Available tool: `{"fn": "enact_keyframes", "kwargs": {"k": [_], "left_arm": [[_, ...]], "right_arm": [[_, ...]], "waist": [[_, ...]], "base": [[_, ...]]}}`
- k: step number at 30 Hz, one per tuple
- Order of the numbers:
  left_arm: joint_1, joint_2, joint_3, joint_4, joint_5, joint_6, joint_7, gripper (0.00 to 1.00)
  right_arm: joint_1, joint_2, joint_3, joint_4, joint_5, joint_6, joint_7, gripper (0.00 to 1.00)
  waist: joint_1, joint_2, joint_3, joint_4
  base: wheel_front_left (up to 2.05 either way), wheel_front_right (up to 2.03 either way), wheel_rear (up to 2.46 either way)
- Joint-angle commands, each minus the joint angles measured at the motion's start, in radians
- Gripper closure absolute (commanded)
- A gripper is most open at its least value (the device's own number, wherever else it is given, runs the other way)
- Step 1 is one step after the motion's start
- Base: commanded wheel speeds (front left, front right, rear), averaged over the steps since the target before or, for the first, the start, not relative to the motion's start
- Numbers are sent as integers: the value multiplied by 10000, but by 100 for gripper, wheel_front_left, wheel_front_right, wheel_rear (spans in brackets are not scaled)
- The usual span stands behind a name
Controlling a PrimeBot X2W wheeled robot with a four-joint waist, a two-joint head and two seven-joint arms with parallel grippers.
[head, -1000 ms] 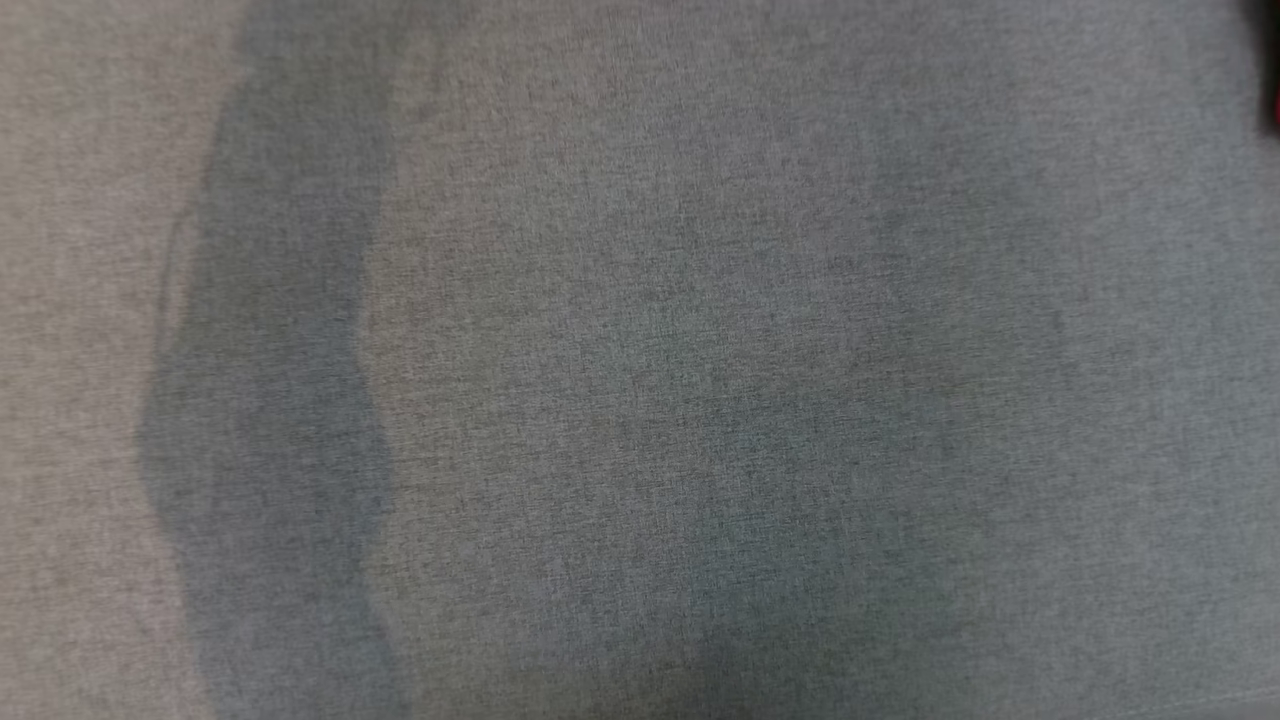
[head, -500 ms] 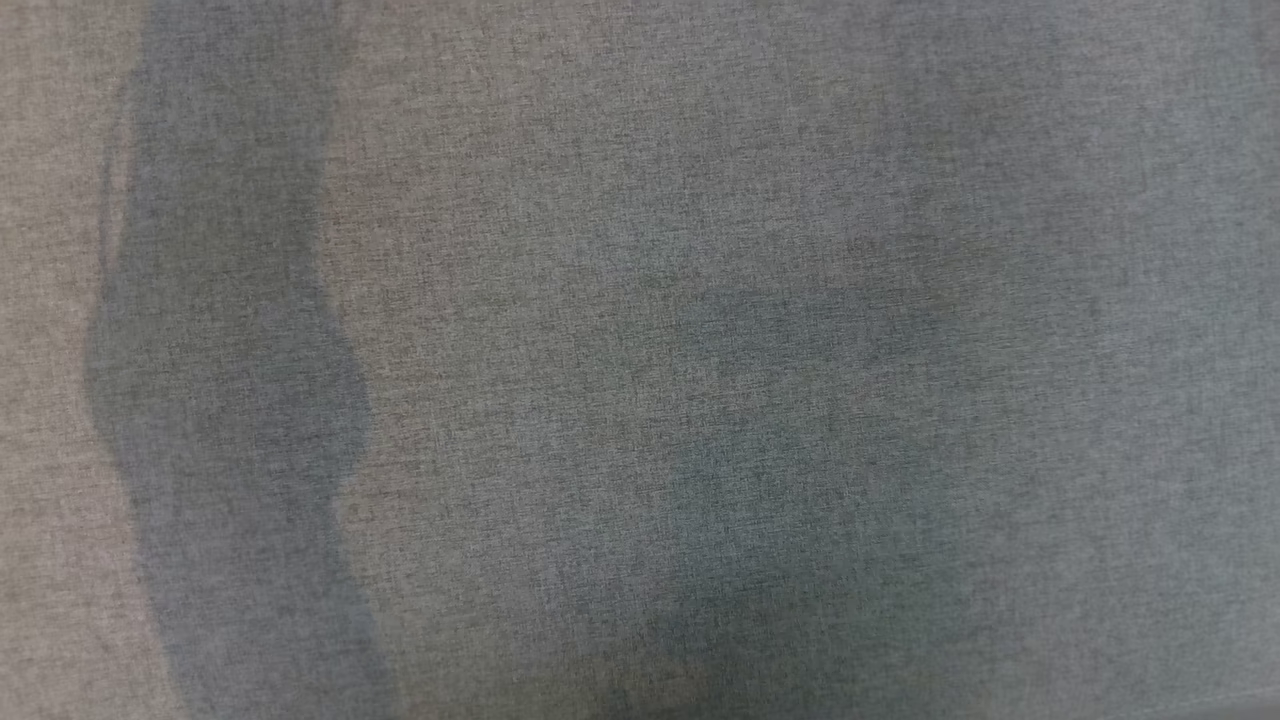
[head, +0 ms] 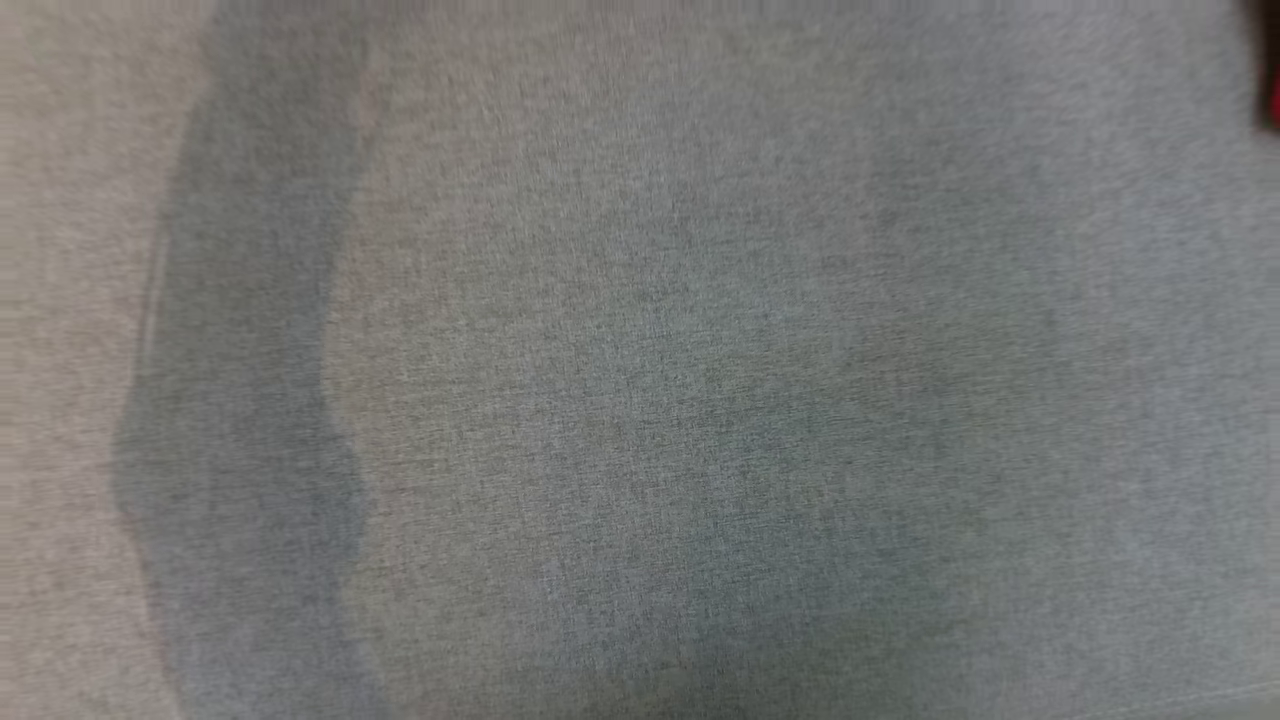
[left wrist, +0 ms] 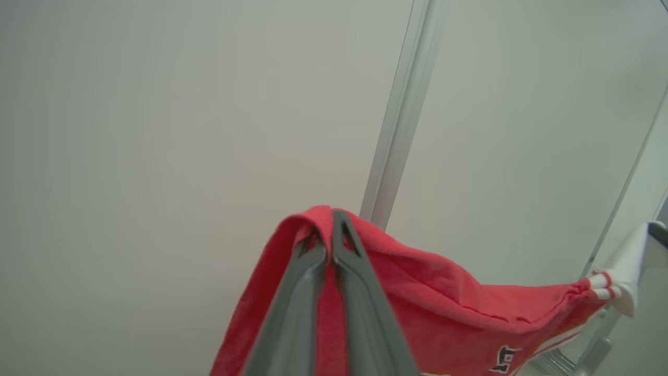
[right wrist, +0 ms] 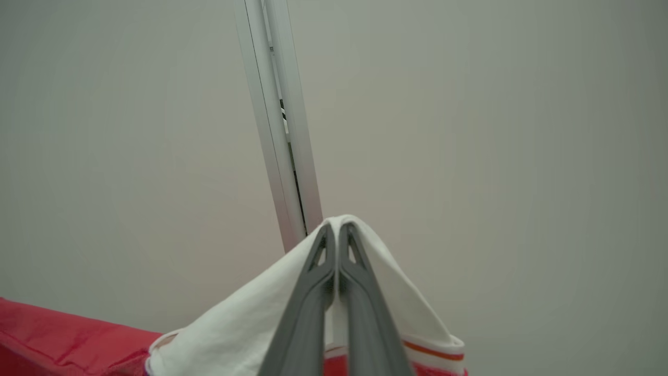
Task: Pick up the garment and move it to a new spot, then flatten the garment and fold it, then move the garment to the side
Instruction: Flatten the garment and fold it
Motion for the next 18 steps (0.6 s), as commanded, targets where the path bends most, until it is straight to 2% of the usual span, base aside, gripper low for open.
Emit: {"fn": "enact_keyframes", "kwargs": {"k": [1,9,18], "left_arm": [[333,111,-87,-102,-83,-13,-51,100],[3876,588,154,-1478,-774,64,-794,100],[8329,295,1093,-4124,-536,902,-893,100]], "right_arm": [[337,-65,72,-156,65,18,-92,100],[4051,-387,60,-1862,480,18,-183,100],[8556,-521,-504,-4008,235,19,-181,100]], "waist": [[0,0,-427,12],[0,0,-1683,90],[0,0,-2736,393]], "base": [[0,0,0],[0,0,0],[0,0,0]]}}
